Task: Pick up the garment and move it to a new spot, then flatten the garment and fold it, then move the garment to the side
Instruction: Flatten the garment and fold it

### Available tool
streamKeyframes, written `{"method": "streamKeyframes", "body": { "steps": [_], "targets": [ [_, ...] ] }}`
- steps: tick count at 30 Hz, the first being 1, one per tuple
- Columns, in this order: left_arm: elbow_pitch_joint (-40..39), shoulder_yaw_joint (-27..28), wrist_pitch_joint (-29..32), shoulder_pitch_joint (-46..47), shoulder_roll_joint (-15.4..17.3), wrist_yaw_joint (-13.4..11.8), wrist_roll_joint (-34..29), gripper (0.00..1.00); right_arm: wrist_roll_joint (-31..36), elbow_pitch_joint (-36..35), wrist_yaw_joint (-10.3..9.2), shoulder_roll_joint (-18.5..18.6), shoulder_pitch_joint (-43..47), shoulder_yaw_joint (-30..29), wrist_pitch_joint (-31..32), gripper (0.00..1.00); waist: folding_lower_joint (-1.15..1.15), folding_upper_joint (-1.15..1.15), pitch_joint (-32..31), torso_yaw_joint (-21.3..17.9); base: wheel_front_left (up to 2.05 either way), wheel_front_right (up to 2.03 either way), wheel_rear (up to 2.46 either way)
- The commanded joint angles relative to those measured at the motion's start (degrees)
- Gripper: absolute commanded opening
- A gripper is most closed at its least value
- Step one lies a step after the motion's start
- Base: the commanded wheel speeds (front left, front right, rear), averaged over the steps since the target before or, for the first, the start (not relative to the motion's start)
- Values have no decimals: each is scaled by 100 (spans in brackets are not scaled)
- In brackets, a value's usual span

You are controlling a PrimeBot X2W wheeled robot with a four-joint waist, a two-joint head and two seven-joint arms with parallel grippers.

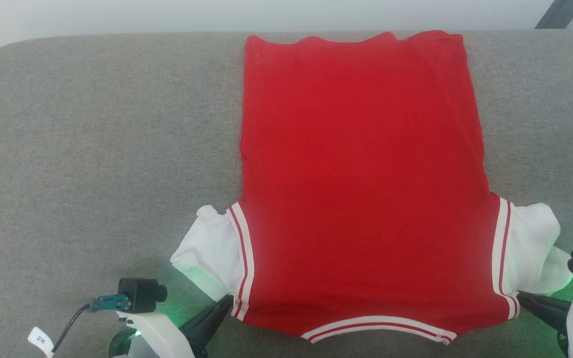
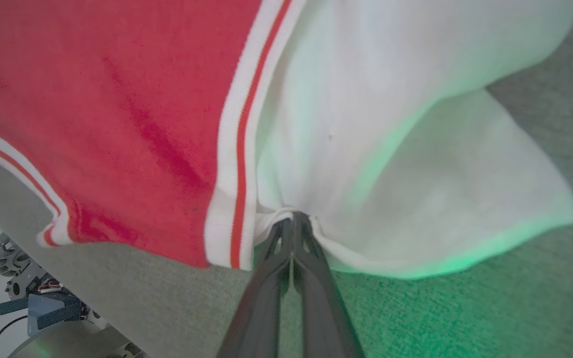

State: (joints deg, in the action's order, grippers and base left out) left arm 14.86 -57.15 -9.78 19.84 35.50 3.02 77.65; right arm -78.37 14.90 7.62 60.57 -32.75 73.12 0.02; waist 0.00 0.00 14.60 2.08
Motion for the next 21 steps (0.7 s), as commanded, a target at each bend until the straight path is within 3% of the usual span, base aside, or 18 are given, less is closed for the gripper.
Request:
{"method": "streamKeyframes", "body": {
  "steps": [1,6,7,8,9,10,11,14,21],
  "targets": [
    [247,-62,-1,58,-140,62,-55,0,143,166,-25,-258,8,33,69,0,0,0,6,-3,0,0,0],
    [667,-90,-45,125,-378,227,-12,0,329,359,-27,-483,30,-32,33,0,0,0,-16,-47,0,0,0],
    [708,-85,-55,126,-397,245,-2,0,370,369,-27,-487,24,-64,10,12,0,0,-23,-60,0,0,0],
    [708,-85,-55,126,-397,245,-2,0,370,369,-27,-487,24,-64,10,12,0,0,-23,-60,0,0,0],
    [738,-86,-78,132,-413,275,1,0,432,380,-28,-475,6,-102,-21,38,0,0,-27,-74,0,0,0],
    [754,-76,-96,141,-425,290,1,0,518,368,-28,-443,-23,-129,-44,82,0,0,-30,-87,0,0,0],
    [756,-42,-143,135,-431,322,26,0,603,259,-27,-303,-54,-196,10,100,0,0,-30,-115,0,0,0],
    [701,11,-214,114,-410,357,18,0,371,-307,-21,118,-38,-344,236,100,0,0,-16,-130,0,0,0],
    [389,93,-344,205,-391,353,-165,0,-338,-1899,-14,1662,-552,-1160,647,100,0,0,194,33,0,0,0]
  ]
}}
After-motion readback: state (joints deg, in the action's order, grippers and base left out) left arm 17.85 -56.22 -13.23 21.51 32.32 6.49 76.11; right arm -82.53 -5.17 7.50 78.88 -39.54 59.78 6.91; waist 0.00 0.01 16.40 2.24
